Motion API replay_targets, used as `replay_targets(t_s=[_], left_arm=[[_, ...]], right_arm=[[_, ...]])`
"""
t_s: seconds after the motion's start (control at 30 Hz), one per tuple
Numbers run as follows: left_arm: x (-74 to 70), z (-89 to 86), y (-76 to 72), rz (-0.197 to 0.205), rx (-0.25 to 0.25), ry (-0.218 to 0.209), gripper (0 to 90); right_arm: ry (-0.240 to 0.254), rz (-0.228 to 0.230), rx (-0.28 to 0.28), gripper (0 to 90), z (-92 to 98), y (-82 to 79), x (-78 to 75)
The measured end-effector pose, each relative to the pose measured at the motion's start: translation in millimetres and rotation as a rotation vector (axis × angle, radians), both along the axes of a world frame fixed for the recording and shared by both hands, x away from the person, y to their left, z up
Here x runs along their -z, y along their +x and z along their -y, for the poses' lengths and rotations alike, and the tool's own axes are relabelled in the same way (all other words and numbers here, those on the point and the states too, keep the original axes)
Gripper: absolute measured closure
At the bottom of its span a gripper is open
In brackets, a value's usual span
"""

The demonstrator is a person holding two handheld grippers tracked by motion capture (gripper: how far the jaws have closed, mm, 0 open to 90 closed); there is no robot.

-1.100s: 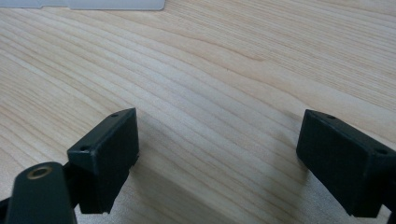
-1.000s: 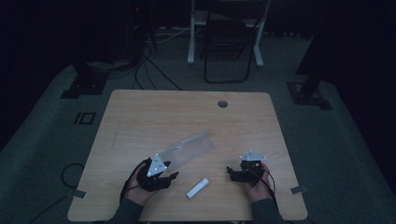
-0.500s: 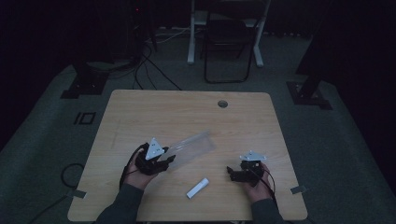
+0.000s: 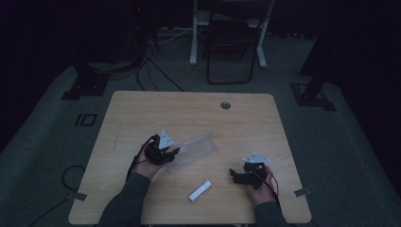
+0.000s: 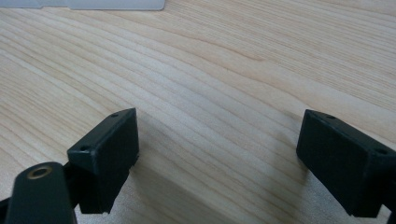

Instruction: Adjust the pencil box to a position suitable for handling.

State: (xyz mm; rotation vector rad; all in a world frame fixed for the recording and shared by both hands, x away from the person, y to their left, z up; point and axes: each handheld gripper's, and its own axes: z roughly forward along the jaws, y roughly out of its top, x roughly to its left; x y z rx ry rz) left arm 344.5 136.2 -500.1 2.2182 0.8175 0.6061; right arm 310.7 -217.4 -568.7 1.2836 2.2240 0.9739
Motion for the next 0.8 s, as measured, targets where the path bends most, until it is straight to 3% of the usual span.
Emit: replay_targets(t_s=[0.17, 0.33, 0.8], left_arm=[[5.3, 6.3, 2.0, 0.008, -0.009, 0.027, 71.1], [5.2, 11.6, -2.2, 0.036, -0.023, 0.082, 80.4], [6.2, 6.9, -25.9, 0.049, -0.079, 0.089, 82.3]], right_arm=[[0.0, 0.0, 0.0, 12.7, 0.0, 0.0, 0.0], [0.0, 0.0, 0.0, 12.7, 0.0, 0.0, 0.0], [0.0, 0.001, -0.001, 12.7, 0.1, 0.1, 0.1]])
